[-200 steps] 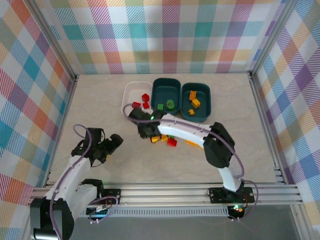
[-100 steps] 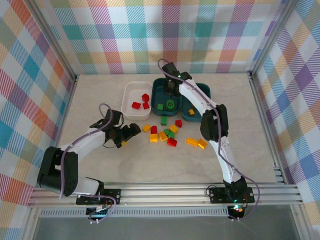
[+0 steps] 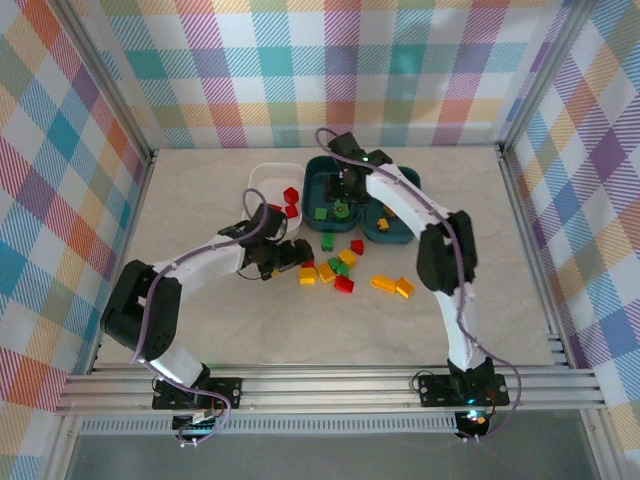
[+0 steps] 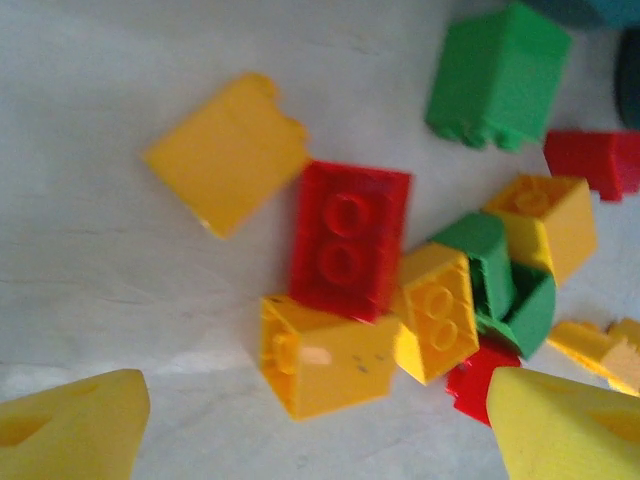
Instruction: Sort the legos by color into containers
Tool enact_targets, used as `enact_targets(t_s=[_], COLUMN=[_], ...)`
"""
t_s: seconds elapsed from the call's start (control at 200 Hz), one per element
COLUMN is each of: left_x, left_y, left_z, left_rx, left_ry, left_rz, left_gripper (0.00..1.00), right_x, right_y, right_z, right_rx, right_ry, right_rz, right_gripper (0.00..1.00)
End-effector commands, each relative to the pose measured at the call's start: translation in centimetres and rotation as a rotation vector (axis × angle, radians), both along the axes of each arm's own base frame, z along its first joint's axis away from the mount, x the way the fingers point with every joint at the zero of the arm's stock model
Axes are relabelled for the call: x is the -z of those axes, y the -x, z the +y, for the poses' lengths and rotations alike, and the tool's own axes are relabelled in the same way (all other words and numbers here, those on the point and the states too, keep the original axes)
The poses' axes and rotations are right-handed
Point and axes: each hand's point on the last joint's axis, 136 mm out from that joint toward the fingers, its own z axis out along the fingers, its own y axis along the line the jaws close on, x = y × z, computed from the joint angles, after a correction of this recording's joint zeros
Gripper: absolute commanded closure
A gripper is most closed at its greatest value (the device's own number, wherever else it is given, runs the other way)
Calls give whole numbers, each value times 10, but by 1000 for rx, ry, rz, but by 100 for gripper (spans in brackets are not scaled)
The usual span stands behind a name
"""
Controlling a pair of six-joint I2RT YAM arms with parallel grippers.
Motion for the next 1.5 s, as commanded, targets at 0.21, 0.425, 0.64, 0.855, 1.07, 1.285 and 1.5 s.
enact_targets(t_s=[0.21,0.425,0.64,0.855,1.07,1.285,1.5], left_x=[-1,-7,-3,1,-3,-3,1], left_y=[10,14,21,21,17,20,23], left_z=[-7,-10,-5,-10,-13,-7,-6], left_rx=[78,51,44,59,83,84,85], left_ry=[-270,-214,-213,-195,-206,-220,-213], left_rz=[-43,-59,-50,-39,-53,-60,-53], left_gripper=[18,18,17,17,17,16,16], right_x=[-44,11,51,62,79,95,99], right_y=[79,140,191,201,180,188,214], right_z=[-51,-109,-115,-101,-86,-69,-62], right_rx=[18,159,154,-62,-118,-178,-214], right_ry=[-61,42,-69,23,52,17,-42], right_rz=[-126,33,154,124,129,188,257], right_gripper=[35,32,30,25,20,21,23])
